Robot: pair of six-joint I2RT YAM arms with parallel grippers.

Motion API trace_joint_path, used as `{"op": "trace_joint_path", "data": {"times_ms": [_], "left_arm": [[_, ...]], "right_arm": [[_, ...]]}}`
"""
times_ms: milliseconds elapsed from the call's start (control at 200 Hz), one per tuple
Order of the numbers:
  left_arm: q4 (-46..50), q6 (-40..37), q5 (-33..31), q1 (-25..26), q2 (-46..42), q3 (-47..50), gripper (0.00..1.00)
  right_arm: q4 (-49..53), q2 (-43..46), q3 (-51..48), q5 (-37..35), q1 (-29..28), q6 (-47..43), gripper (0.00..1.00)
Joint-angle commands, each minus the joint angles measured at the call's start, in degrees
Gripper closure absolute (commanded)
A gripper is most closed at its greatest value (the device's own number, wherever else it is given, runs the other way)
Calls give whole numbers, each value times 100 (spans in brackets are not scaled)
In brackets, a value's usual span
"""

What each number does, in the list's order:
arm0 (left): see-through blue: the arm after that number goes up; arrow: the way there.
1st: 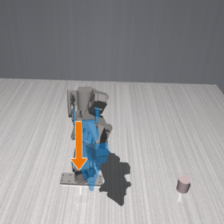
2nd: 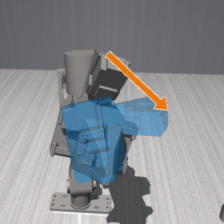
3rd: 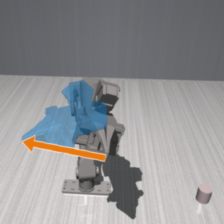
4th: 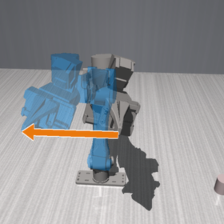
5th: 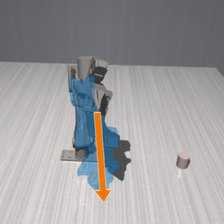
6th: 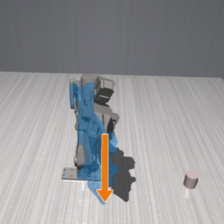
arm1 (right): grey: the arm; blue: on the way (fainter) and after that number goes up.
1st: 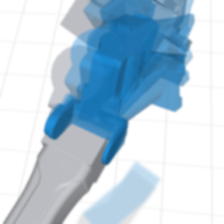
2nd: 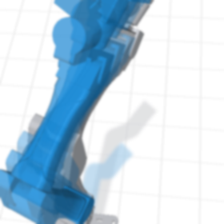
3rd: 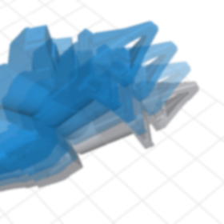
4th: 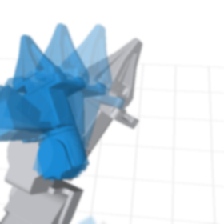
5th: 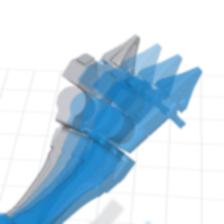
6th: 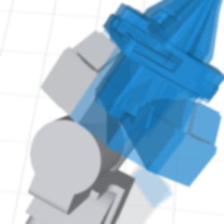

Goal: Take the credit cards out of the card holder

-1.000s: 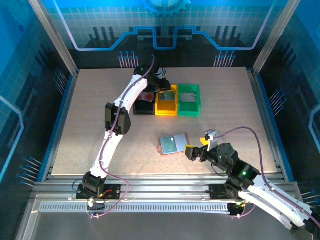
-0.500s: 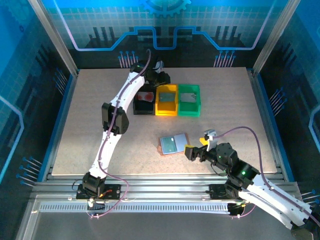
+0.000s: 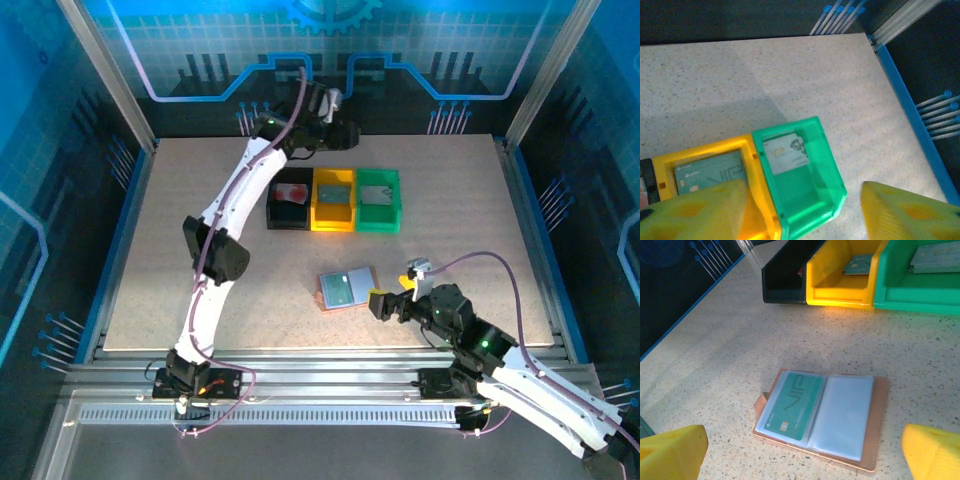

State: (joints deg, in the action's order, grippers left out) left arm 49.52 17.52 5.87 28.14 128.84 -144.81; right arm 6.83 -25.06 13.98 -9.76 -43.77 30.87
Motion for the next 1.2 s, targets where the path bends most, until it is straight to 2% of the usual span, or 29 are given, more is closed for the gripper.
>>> {"op": "trace_joint_path", "data": {"times_ms": [0,115,140,215,270,335,380,555,745,1101,1196], "left_arm": [[-414,-458,-952,553,-1241,1442,32],[-1542,231,-976,674,-2611,3772,28],[-1742,410,-916,670,-2884,4213,22],[-2143,834,-757,728,-3572,5325,21],[-2259,1019,-736,846,-3981,5960,20],[-2315,1181,-852,1062,-4387,6616,14],[-2362,1355,-827,1169,-4631,7032,1],[-2933,2204,-921,1544,-5435,8819,1],[-3578,2863,-983,1941,-5661,9890,1],[-3547,3352,-1124,2020,-5284,10063,1],[-3394,3393,-1175,2013,-5112,9938,1]], "right_arm": [[164,-24,327,70,167,84,0],[391,-127,501,337,416,271,0],[439,-154,530,418,479,347,0],[511,-275,619,752,684,475,0],[540,-367,682,953,819,541,0],[514,-468,733,1162,954,593,0],[480,-556,763,1309,1041,633,0],[452,-1172,1018,1690,1253,797,2],[458,-2046,1435,1988,1287,829,11],[59,-3408,1834,2417,1290,872,31],[-151,-3821,1918,2543,1283,910,40]]}}
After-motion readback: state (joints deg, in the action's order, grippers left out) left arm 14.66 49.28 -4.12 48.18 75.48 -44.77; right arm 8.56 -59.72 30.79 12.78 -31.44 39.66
